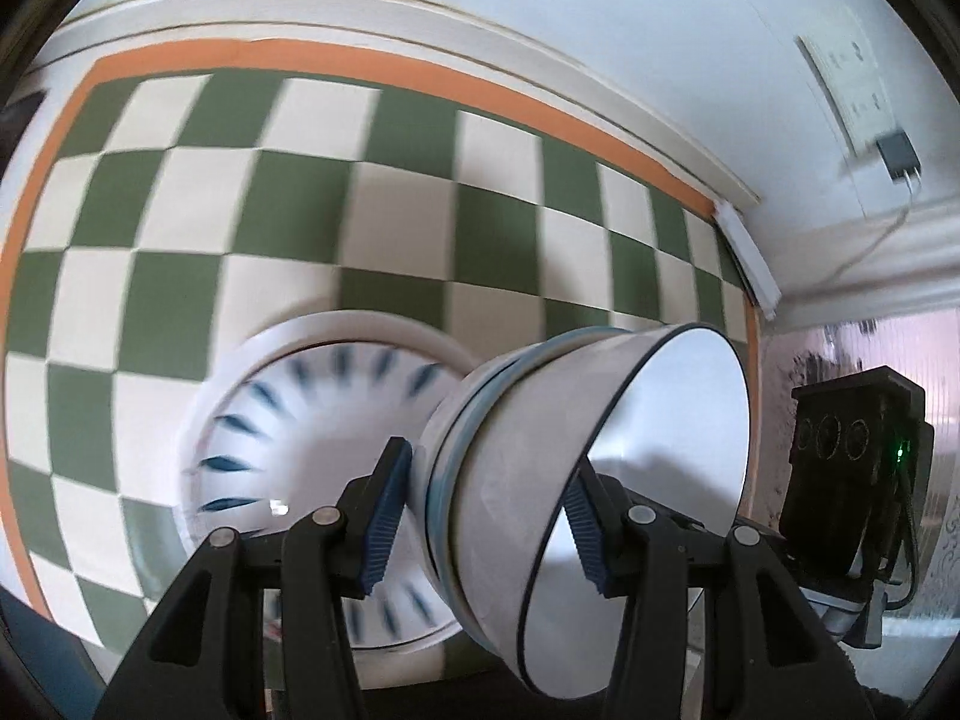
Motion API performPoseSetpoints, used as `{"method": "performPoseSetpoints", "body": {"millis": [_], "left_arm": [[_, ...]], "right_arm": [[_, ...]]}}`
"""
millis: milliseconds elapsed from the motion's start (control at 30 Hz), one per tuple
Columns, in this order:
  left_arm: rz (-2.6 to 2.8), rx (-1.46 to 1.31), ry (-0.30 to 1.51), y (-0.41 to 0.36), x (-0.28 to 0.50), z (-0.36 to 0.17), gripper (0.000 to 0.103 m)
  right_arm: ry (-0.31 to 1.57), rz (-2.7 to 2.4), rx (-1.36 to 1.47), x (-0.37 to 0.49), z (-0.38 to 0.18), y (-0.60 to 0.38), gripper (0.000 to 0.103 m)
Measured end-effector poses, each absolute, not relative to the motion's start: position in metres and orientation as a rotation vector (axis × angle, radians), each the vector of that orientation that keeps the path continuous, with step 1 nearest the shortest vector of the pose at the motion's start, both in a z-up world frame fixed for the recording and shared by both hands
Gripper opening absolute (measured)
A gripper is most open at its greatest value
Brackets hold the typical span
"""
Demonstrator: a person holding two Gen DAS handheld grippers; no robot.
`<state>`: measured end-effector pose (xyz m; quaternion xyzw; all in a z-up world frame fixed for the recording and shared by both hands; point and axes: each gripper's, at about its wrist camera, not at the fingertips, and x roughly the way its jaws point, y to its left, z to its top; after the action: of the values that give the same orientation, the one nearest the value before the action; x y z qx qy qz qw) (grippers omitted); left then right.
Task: Organize plates and bowls
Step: 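Lift the bowl stack and lower it onto the plate stack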
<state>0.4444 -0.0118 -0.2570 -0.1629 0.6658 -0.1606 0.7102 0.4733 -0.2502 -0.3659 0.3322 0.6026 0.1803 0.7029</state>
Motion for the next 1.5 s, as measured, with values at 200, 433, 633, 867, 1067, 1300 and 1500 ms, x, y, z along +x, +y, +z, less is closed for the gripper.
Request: {"method": "performPoseSetpoints", "body": {"millis": [200,433,633,867,1067,1300,1500], "left_arm": [[-0.27,-0.439,1.473,0.035,0.435,-0.271,0.046],[-0.205,-0.499,1.481,0.065,0.428,-0.289,0.047],[-0.194,-0.516,1.486,0.071,0.426,-0.297,0.048],[-0.207,-0.507,1.496,0.064,0.428,-0.302,0.048],[-0.213,-0.469,1.499,0.059,0.429,-0.301,0.048],[-0.214,-0.454,1.512,0.056,0.427,-0.301,0.049],[-0.195,-0.408,1.5,0.05,0.423,-0.296,0.047]], "right_arm": [[1.385,0.468,0.684,0.479,-0.375,-0.204,0.051],[1.43,0.512,0.635,0.48,-0.391,-0.168,0.051],[1.449,0.519,0.608,0.482,-0.4,-0.157,0.051],[1.459,0.502,0.605,0.485,-0.401,-0.163,0.051],[1.454,0.503,0.622,0.484,-0.401,-0.167,0.051],[1.477,0.492,0.645,0.484,-0.405,-0.168,0.052],[1.495,0.459,0.583,0.485,-0.395,-0.165,0.053]]}}
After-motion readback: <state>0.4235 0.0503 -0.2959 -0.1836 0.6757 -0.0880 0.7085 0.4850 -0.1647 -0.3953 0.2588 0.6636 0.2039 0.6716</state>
